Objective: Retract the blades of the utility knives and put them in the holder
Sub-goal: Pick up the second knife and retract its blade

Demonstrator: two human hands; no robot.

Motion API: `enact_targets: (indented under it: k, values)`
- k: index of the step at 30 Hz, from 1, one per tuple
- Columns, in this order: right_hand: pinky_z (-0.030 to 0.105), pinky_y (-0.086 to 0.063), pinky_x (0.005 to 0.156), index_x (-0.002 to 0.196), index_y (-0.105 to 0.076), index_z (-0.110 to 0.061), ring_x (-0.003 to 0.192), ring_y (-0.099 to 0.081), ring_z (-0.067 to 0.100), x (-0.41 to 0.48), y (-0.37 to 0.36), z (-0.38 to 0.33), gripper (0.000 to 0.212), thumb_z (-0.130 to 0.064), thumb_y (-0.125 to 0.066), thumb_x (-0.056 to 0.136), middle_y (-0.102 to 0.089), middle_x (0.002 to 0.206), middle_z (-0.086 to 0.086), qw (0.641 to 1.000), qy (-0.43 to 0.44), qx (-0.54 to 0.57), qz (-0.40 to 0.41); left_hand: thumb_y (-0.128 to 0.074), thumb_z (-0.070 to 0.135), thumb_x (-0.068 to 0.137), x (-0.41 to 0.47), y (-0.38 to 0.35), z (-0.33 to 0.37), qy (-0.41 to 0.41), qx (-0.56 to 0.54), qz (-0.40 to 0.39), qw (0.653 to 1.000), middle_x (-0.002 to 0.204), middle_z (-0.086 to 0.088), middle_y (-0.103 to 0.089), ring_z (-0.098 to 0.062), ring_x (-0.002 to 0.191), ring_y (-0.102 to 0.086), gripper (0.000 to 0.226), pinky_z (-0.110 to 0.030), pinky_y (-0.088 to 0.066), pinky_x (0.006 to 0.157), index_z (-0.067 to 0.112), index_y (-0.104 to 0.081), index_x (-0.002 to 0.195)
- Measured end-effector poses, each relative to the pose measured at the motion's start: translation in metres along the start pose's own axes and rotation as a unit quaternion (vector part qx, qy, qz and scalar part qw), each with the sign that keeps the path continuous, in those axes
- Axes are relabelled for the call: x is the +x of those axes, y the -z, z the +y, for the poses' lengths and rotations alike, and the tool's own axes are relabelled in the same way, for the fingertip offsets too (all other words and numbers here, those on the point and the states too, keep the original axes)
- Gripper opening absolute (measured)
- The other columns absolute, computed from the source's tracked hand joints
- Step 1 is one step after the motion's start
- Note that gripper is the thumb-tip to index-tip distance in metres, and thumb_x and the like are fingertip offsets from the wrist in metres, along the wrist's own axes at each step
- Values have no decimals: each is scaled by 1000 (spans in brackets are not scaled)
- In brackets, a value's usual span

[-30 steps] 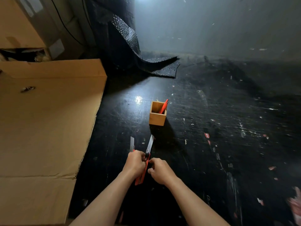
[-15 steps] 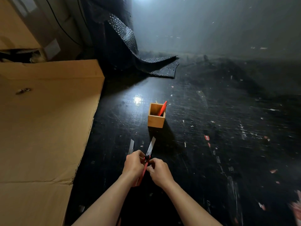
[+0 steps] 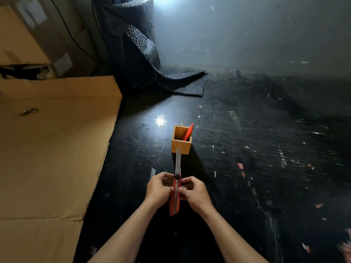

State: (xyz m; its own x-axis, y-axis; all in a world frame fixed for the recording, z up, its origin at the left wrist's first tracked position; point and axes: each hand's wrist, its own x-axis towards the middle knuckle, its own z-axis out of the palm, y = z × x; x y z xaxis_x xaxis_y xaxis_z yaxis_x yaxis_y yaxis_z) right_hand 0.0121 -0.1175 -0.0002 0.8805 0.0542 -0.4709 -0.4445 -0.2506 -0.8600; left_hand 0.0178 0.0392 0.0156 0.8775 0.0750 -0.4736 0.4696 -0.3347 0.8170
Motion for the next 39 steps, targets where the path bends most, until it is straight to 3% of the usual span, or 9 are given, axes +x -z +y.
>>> enact_targets:
  k: [3, 7, 12, 17, 21, 26, 31, 34, 39]
  values:
    - [39, -65, 76, 108, -67, -11, 87, -79, 21, -6, 15, -24, 20, -2, -71, 91, -78, 99, 11, 998, 37, 53, -7, -74, -4, 86, -4, 7, 15, -28, -72, -17, 997, 105, -3, -80, -19, 100, -78, 36, -44, -63, 91, 16, -74, 117]
    - [28, -62, 71, 109, -68, -4, 90, -78, 22, -17, 32, -66, 19, 0, -72, 90, -79, 99, 13, 990, 93, 101, -12, -68, -5, 92, -18, 20, 48, -72, -157, -40, 984, 106, -11, -81, -25, 97, -80, 27, -44, -64, 87, 11, -77, 113]
    - [30, -63, 73, 108, -69, 0, 90, -78, 26, -33, 47, -125, 24, -8, -77, 87, -80, 99, 14, 977, 161, 138, -27, -66, -4, 94, -30, 45, 98, -136, -185, -63, 971, 107, -16, -80, -28, 95, -80, 25, -38, -65, 82, 6, -73, 116]
    - [45, -63, 84, 109, -66, 2, 91, -78, 34, -45, 56, -175, 22, -4, -74, 90, -78, 99, 20, 965, 231, 120, -27, -65, -8, 93, -49, 70, 148, -202, -189, -54, 959, 101, -17, -79, -25, 84, -79, 24, -36, -66, 74, -1, -71, 116]
    - [40, -65, 72, 109, -67, -3, 79, -79, 30, -56, 57, -206, 18, -2, -71, 92, -78, 94, 19, 955, 284, 84, -1, -70, -5, 90, -68, 86, 180, -245, -191, -41, 950, 96, -12, -82, -24, 83, -80, 23, -35, -65, 70, 2, -75, 111]
    - [25, -64, 68, 115, -61, -33, 86, -76, 14, -68, 59, -243, 33, -10, -71, 94, -75, 99, 0, 923, 380, -11, 67, -69, -10, 89, -80, 99, 209, -278, -162, -10, 947, 95, -14, -81, -26, 83, -80, 26, -35, -66, 69, 6, -77, 107]
    - [15, -58, 75, 112, -64, -39, 88, -71, 1, -76, 64, -275, 20, -25, -67, 98, -68, 99, -23, 890, 441, -59, 97, -67, -9, 91, -93, 102, 228, -304, -149, 9, 941, 95, -10, -82, -23, 84, -81, 26, -31, -65, 68, 12, -77, 103]
    - [23, -59, 80, 107, -66, -39, 94, -71, 7, -75, 67, -283, 18, -25, -68, 97, -72, 102, -19, 884, 451, -65, 105, -68, -6, 92, -95, 105, 234, -316, -146, 20, 937, 99, -13, -81, -28, 90, -80, 24, -38, -66, 76, 14, -77, 103]
    - [6, -53, 62, 107, -68, -33, 86, -70, 0, -81, 72, -287, 15, -22, -68, 97, -71, 99, -16, 885, 451, -74, 92, -69, -7, 91, -97, 106, 236, -310, -149, 23, 939, 98, -14, -82, -30, 89, -80, 26, -45, -66, 81, 17, -79, 98]
